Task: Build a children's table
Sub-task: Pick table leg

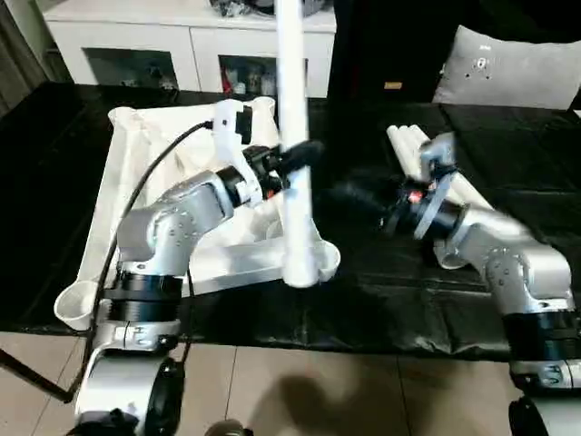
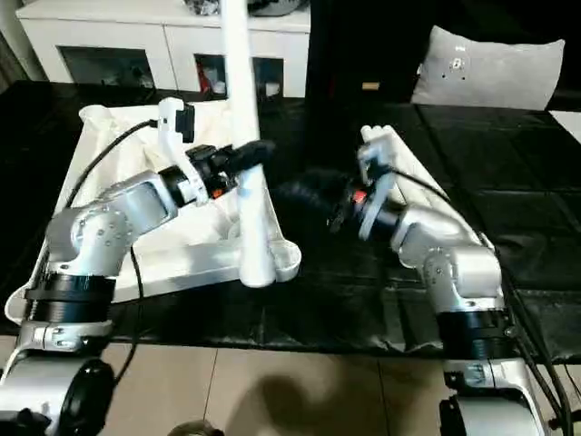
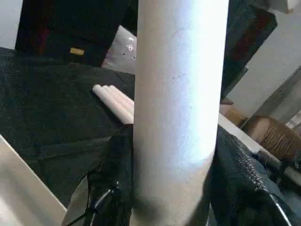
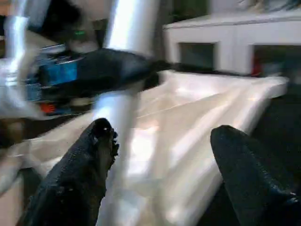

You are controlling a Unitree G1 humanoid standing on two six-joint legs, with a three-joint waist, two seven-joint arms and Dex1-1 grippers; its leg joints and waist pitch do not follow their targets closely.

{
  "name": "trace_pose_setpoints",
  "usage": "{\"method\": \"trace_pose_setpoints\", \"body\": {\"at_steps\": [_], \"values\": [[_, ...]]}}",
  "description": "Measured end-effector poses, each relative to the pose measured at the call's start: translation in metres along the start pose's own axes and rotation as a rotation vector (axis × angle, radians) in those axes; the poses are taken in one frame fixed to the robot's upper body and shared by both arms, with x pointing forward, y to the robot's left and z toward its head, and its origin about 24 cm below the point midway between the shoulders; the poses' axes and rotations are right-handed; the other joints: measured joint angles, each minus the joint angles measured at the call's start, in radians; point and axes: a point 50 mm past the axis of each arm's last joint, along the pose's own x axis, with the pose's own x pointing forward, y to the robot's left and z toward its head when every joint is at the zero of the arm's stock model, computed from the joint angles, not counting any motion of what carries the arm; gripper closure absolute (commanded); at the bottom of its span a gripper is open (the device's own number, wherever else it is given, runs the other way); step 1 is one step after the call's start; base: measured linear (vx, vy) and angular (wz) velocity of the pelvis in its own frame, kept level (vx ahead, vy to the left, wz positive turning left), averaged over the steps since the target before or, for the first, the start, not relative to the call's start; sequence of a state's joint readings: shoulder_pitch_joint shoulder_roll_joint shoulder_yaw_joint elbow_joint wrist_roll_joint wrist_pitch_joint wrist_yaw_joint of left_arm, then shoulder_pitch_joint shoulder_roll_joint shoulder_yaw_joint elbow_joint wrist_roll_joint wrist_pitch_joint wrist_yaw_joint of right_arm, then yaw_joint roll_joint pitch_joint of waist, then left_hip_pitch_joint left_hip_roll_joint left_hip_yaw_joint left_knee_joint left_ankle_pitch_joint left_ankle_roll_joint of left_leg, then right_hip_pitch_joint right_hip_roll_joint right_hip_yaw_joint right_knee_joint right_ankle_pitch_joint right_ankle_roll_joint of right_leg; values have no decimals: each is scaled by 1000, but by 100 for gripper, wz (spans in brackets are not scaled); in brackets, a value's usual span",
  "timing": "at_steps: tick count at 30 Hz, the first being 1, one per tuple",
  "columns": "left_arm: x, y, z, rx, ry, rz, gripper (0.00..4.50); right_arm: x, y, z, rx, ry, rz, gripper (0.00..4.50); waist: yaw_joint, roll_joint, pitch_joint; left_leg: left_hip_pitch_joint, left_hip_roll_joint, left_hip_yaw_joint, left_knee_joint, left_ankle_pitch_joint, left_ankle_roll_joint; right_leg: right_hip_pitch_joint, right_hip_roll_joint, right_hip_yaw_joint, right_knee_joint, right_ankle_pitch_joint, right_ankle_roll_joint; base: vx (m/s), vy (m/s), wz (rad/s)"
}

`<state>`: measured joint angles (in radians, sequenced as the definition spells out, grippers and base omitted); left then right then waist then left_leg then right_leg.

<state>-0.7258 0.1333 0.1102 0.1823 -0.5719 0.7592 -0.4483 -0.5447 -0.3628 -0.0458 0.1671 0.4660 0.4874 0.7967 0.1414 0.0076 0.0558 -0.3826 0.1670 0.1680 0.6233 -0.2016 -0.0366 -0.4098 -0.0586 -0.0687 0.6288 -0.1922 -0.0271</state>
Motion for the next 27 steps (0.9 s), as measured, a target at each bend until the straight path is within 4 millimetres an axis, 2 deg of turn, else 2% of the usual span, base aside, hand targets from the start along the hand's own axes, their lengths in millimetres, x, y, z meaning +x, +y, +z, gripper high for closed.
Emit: {"method": "trace_pose_setpoints", "body": {"at_steps": [2, 6, 10, 17, 24, 25, 27], "values": [[1, -2, 1, 4, -3, 8, 270, -1, -2, -1, -5, 14, -33, 65, 0, 0, 0, 0, 0, 0, 0, 0, 0, 0, 0, 0, 0, 0, 0, 0, 0, 0], [3, -3, 0, 15, 8, 18, 270, -5, -2, -3, 104, 30, 9, 65, 0, 0, 0, 0, 0, 0, 0, 0, 0, 0, 0, 0, 0, 0, 0, 0, 0, 0], [5, -5, 0, 17, 6, 33, 270, -6, 8, 0, 124, 47, 79, 65, 1, -2, 1, 0, 0, 0, 0, 0, 1, 0, 0, 0, 0, 0, 0, 0, 0, 0], [7, -11, 1, 26, 1, 25, 270, 13, 30, -21, 171, 128, 163, 65, 0, -5, 1, 0, 0, 0, 0, 1, 1, 0, 0, 0, 0, 1, 0, 0, 0, 0], [9, -15, 5, 35, -3, 16, 270, 37, 35, -40, 209, 219, 69, 65, 0, -6, 1, 0, 0, 0, 0, 1, 0, 0, 0, 0, 0, 1, 0, 0, 0, 0], [9, -16, 5, 36, -3, 15, 270, 38, 37, -42, 221, 224, 68, 93, 0, -6, 1, 0, 0, 0, 0, 1, 0, 0, 0, 0, 0, 1, 0, 0, 0, 0], [9, -16, 6, 38, -3, 14, 270, 40, 38, -45, 235, 230, 64, 100, 0, -6, 1, -1, 0, 0, 0, 1, 0, 0, 0, 0, 0, 1, 0, 0, 0, 0]]}}
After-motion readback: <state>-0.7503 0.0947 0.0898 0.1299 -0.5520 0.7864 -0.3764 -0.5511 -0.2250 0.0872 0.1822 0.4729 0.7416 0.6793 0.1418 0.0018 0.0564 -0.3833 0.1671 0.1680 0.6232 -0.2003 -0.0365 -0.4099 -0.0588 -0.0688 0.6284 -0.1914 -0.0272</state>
